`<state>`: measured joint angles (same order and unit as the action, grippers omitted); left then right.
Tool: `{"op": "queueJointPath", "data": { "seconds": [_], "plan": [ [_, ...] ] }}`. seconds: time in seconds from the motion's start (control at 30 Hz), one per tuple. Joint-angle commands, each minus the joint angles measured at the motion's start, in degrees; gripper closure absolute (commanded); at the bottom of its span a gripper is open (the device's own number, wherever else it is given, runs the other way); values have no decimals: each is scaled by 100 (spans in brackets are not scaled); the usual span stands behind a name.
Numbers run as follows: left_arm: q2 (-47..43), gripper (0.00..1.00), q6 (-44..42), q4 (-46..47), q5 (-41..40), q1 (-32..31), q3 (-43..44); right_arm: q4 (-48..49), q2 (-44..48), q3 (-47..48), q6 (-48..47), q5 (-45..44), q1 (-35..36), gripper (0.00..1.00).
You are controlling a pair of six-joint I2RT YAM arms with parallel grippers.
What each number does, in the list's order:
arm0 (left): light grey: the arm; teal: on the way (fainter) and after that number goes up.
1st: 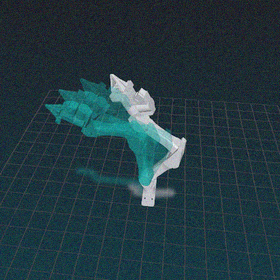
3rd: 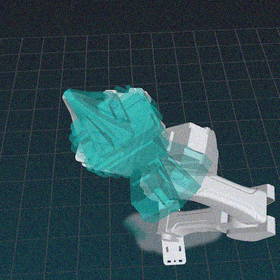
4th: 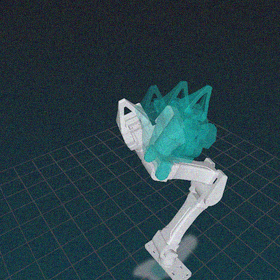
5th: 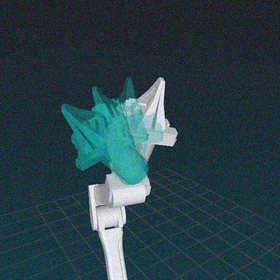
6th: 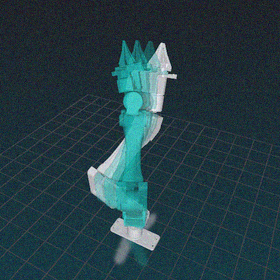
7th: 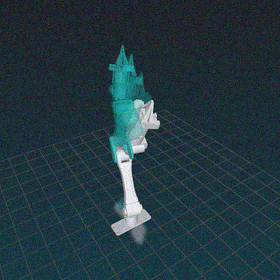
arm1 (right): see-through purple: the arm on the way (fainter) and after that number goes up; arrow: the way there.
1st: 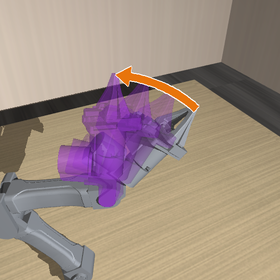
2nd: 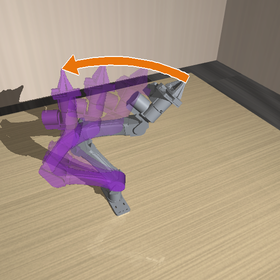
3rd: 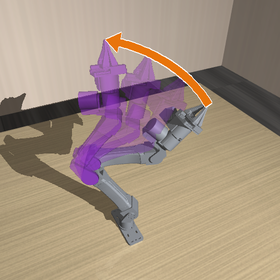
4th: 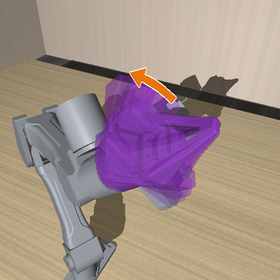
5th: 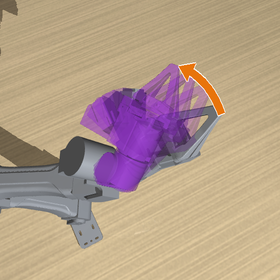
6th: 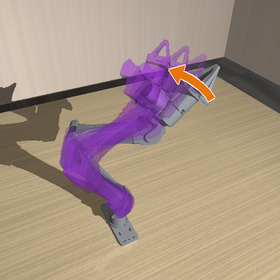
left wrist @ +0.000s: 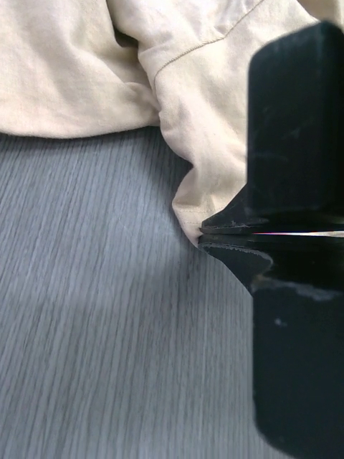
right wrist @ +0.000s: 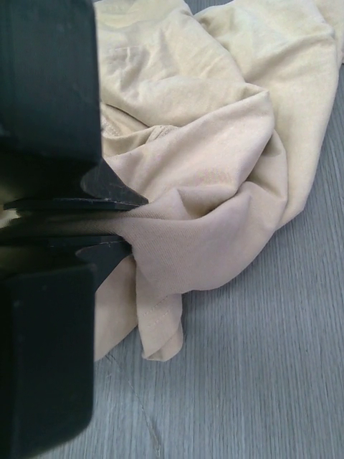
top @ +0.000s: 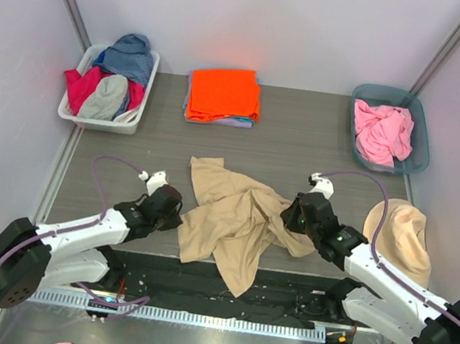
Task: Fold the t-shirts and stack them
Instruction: Flatten the tshirt out
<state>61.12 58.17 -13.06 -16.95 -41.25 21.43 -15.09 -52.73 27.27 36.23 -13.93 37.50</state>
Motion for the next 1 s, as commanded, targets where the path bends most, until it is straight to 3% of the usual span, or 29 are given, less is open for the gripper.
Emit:
{"op": "queueJointPath", "data": {
  "seconds": [0.0, 0.27, 0.73, 0.87, 0.9, 0.97],
  "plan": [
    [-407, 100, -262, -872, -387, -23, 762, -2, 210, 33, 77, -188, -14, 99],
    [-795, 100, -1149, -2516, -1372, -32, 3180, -415, 483, 261, -28, -426, -14, 99],
    [-602, 100, -1818, -2974, -2040, -23, 4123, -1031, 1010, 534, -37, -699, -14, 98],
    [-602, 100, -1932, -3018, -2154, -5, 4255, -1267, 1142, 710, -2, -856, -14, 85],
    [-593, 100, -1941, -3027, -2189, -5, 4273, -1303, 1168, 745, -2, -918, -14, 74],
    [-558, 100, -1950, -3036, -2207, -14, 4273, -1391, 1212, 824, 16, -988, -14, 68]
  ]
}}
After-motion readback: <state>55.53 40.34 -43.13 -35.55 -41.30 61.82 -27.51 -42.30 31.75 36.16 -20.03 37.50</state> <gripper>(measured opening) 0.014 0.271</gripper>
